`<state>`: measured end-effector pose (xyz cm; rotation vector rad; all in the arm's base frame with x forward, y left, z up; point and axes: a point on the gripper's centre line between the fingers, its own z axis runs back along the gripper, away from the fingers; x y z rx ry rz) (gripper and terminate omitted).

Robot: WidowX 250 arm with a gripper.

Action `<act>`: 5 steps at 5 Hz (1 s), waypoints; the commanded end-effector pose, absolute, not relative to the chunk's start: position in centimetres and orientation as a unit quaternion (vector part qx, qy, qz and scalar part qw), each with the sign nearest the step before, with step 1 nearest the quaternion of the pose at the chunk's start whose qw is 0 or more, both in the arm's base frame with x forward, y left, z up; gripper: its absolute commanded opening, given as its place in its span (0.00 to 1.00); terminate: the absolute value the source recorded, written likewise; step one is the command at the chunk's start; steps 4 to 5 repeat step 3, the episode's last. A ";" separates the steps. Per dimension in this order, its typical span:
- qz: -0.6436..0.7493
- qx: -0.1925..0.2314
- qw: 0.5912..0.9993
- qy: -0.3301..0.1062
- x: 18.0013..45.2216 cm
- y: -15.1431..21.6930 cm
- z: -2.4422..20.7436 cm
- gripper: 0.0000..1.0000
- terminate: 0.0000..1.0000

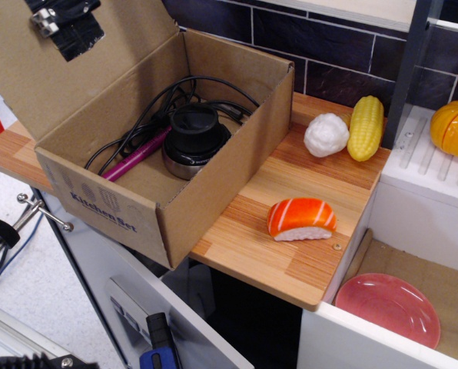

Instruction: Open brown1fbox flap

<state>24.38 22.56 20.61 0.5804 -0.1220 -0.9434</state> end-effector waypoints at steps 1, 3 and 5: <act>-0.431 0.236 0.867 -0.082 24.3 24.4 17.2 1.00 0.00; -0.417 0.246 0.870 -0.097 23.2 24.3 16.2 1.00 1.00; -0.417 0.246 0.870 -0.097 23.2 24.3 16.2 1.00 1.00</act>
